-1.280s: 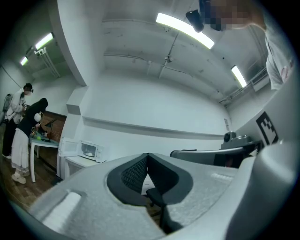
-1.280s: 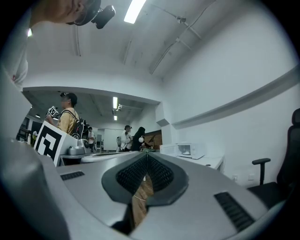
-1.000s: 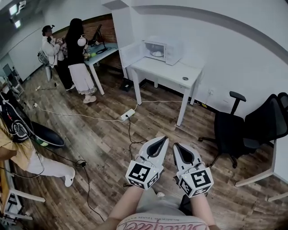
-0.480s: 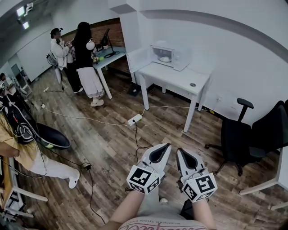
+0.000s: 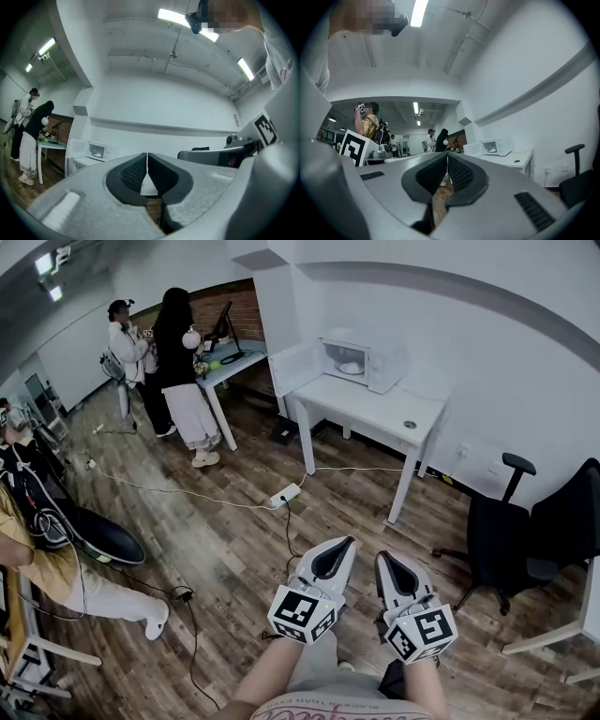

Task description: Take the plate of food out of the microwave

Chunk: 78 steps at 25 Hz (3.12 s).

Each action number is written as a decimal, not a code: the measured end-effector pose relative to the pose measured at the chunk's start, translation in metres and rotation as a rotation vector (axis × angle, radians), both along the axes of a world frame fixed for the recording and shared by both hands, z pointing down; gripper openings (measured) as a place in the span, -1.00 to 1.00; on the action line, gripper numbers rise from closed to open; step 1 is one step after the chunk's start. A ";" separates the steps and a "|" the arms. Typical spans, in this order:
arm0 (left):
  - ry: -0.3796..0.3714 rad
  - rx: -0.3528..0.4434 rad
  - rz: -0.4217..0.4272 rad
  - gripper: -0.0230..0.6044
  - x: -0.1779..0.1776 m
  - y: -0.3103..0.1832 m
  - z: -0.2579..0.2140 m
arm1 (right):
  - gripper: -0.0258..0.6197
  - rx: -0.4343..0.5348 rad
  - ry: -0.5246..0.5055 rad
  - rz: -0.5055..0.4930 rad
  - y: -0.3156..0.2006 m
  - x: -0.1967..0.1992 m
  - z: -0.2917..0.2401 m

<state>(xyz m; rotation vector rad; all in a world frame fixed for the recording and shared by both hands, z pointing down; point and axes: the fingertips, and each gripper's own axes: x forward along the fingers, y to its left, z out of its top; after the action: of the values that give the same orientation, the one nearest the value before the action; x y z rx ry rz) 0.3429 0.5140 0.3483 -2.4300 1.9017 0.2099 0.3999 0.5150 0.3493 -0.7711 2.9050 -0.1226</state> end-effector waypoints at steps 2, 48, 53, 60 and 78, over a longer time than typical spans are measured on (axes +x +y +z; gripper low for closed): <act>0.002 0.009 0.005 -0.90 -0.008 -0.007 -0.001 | -0.88 0.005 0.006 0.002 -0.005 -0.007 0.001; 0.062 0.035 0.100 -0.75 -0.207 -0.219 -0.014 | -0.88 0.057 0.071 0.082 -0.207 -0.218 -0.021; 0.077 0.034 0.099 -0.75 -0.225 -0.226 -0.012 | -0.87 0.055 0.065 0.090 -0.218 -0.231 -0.020; 0.080 0.012 0.089 -0.91 -0.245 -0.230 -0.006 | -0.88 0.042 0.080 0.096 -0.222 -0.249 -0.016; 0.108 -0.028 0.075 -0.91 -0.267 -0.267 0.008 | -0.88 0.019 0.057 0.110 -0.267 -0.266 -0.009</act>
<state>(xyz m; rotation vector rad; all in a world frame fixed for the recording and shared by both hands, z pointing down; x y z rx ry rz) 0.0761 0.2472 0.3560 -2.5602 1.8685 0.3255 0.1342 0.2485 0.3399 -0.9442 2.9038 -0.0626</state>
